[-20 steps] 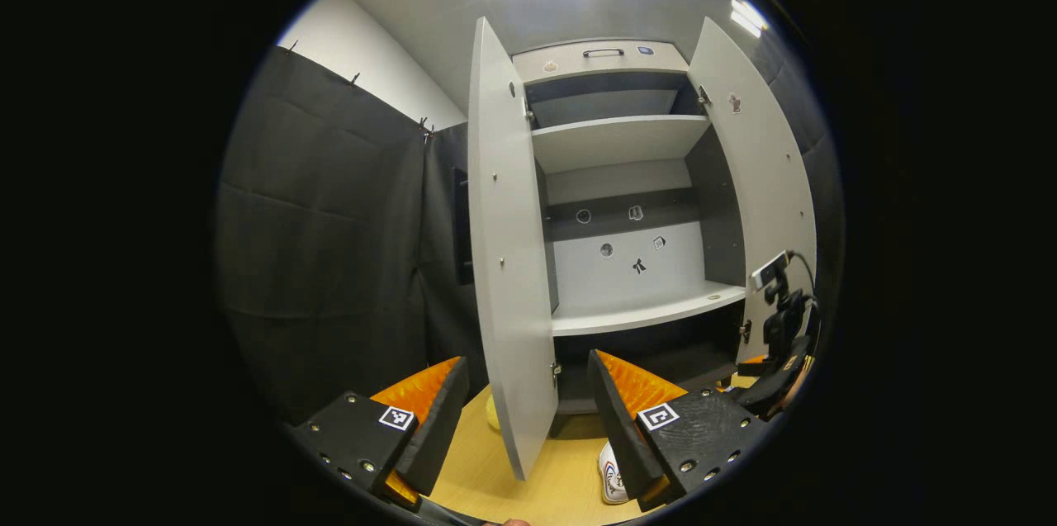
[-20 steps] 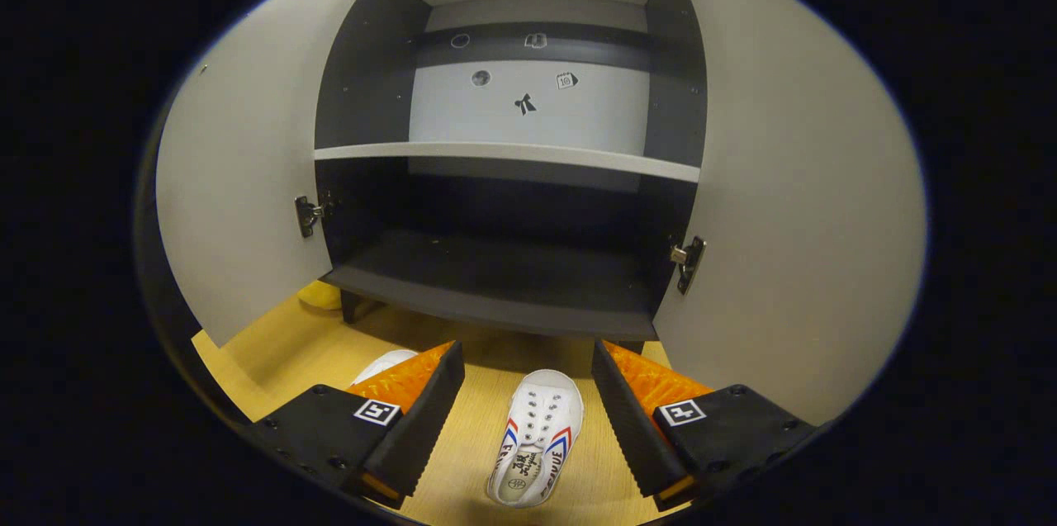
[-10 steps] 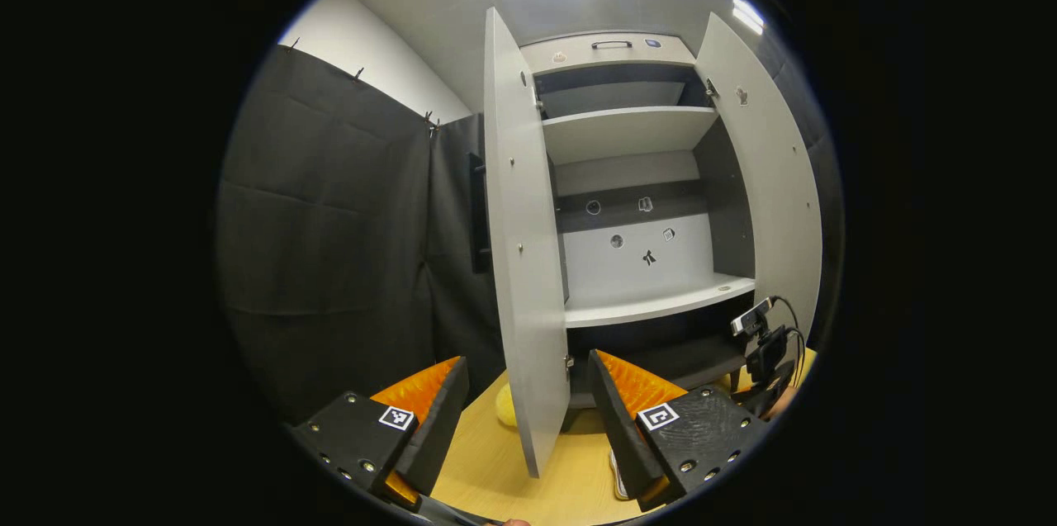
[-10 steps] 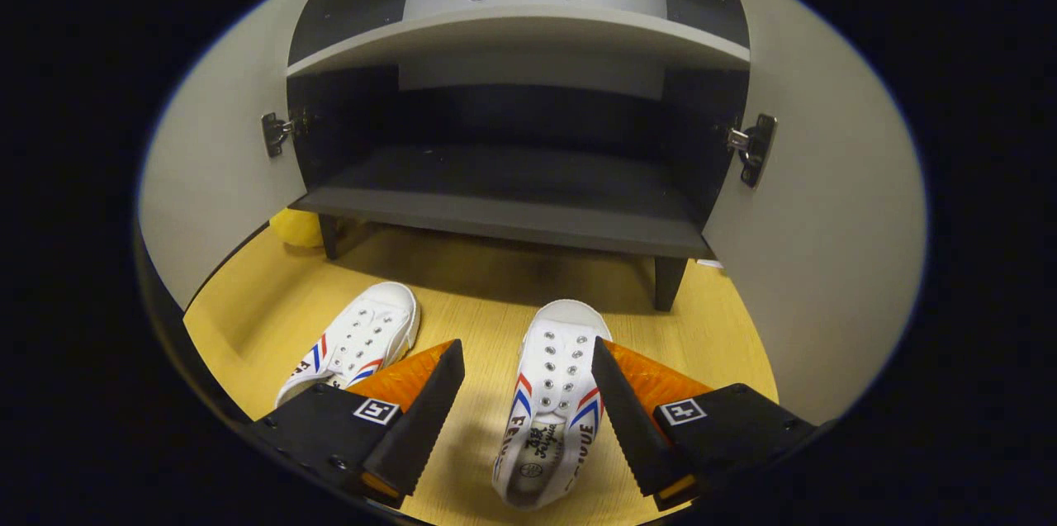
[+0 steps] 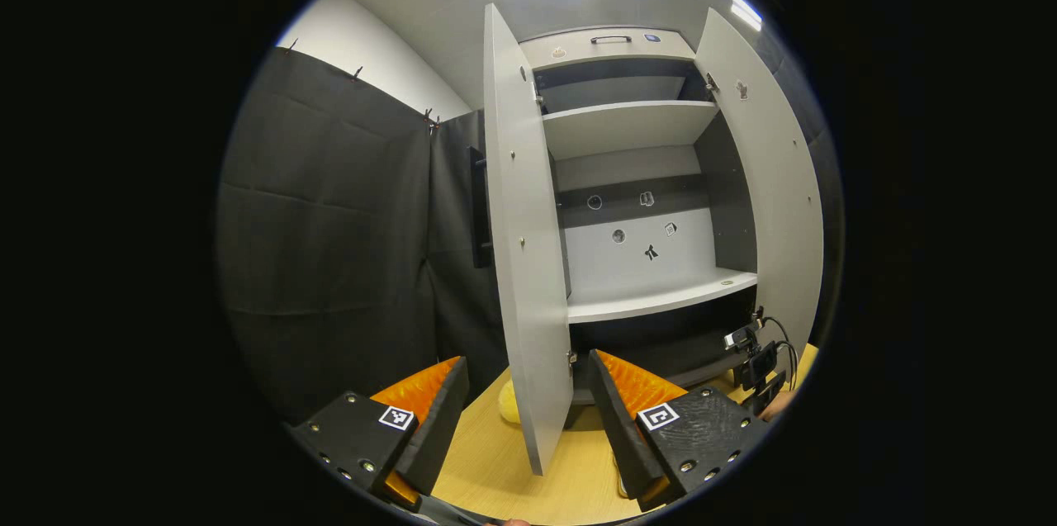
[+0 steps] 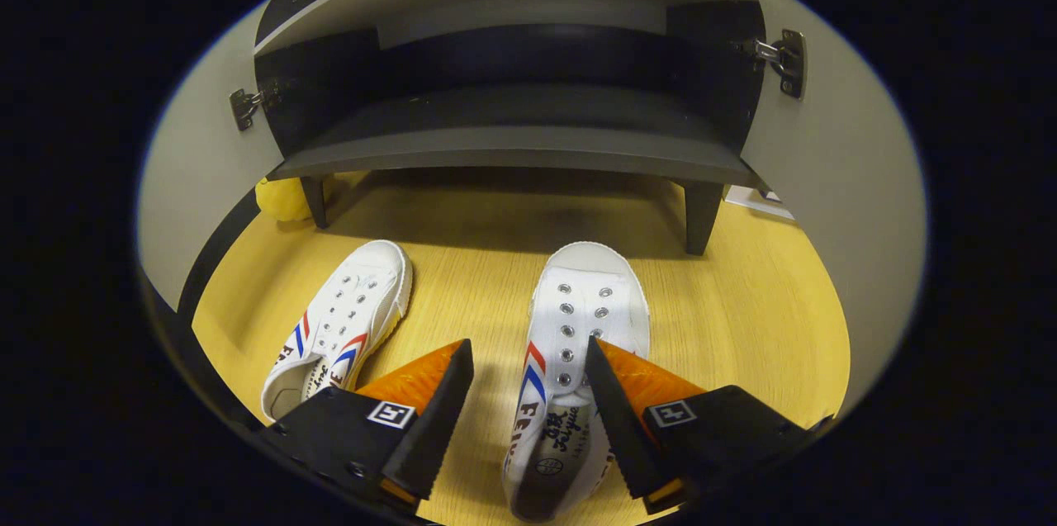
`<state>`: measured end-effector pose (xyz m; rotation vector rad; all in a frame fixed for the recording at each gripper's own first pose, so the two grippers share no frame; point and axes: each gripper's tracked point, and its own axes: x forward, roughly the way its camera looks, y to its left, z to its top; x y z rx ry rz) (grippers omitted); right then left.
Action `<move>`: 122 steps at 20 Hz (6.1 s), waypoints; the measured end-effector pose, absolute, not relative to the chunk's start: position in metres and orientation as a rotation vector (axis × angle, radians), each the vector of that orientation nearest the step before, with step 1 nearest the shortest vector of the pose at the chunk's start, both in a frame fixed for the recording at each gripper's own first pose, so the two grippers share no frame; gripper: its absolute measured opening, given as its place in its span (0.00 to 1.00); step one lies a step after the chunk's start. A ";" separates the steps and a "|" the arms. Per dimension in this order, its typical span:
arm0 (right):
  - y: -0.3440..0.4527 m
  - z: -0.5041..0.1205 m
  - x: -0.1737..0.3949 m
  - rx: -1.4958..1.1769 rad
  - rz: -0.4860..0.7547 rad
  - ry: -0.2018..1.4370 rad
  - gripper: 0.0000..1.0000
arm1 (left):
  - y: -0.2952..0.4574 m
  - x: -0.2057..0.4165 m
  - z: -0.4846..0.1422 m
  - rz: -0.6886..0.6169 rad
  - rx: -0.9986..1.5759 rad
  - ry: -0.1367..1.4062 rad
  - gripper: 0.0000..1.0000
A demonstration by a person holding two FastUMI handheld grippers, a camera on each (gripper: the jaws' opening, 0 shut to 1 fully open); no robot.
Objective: Grab one shoe with the right hand and put it into the shoe cabinet, grab the other shoe with the left hand and put it into the shoe cabinet; then close the right door with the right hand and the left door with the left hand.
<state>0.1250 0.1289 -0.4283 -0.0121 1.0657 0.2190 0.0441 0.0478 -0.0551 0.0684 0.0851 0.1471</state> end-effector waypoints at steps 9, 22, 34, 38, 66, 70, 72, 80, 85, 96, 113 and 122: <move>0.118 -0.447 0.125 -0.122 0.149 1.107 0.47 | 0.045 0.040 -0.048 0.152 0.072 0.072 0.77; 0.109 -0.413 0.128 0.026 0.098 1.075 0.02 | 0.033 0.036 -0.046 0.115 0.055 0.059 0.79; 0.116 -0.305 0.129 0.071 0.174 0.876 0.02 | 0.004 0.049 -0.039 0.017 0.032 0.025 0.79; 0.113 -0.258 0.135 0.099 0.178 0.790 0.01 | -0.005 0.053 -0.038 -0.014 0.018 0.014 0.79; 0.136 -0.069 0.346 0.073 0.153 0.431 0.00 | -0.032 0.058 -0.045 -0.122 -0.047 0.036 0.78; 0.137 -0.073 0.394 0.028 0.130 0.441 0.01 | -0.033 0.056 -0.047 -0.130 -0.050 0.053 0.79; 0.136 -0.077 0.411 0.011 0.115 0.453 0.00 | -0.033 0.055 -0.047 -0.134 -0.051 0.061 0.79; 0.144 -0.128 0.445 -0.009 0.086 0.571 0.01 | -0.030 0.052 -0.051 -0.121 -0.037 0.090 0.79; 0.137 -0.126 0.454 -0.037 0.041 0.519 0.24 | -0.028 0.050 -0.053 -0.109 -0.026 0.113 0.79; 0.133 -0.036 0.360 -0.024 0.117 0.223 0.97 | -0.030 0.042 -0.059 -0.157 0.006 0.161 0.79; 0.074 -0.060 0.194 -0.090 0.082 0.171 0.99 | -0.061 0.058 -0.121 -0.271 -0.008 0.295 0.79; 0.065 -0.092 0.148 -0.098 0.075 0.233 1.00 | -0.080 0.052 -0.234 -0.314 0.030 0.511 0.80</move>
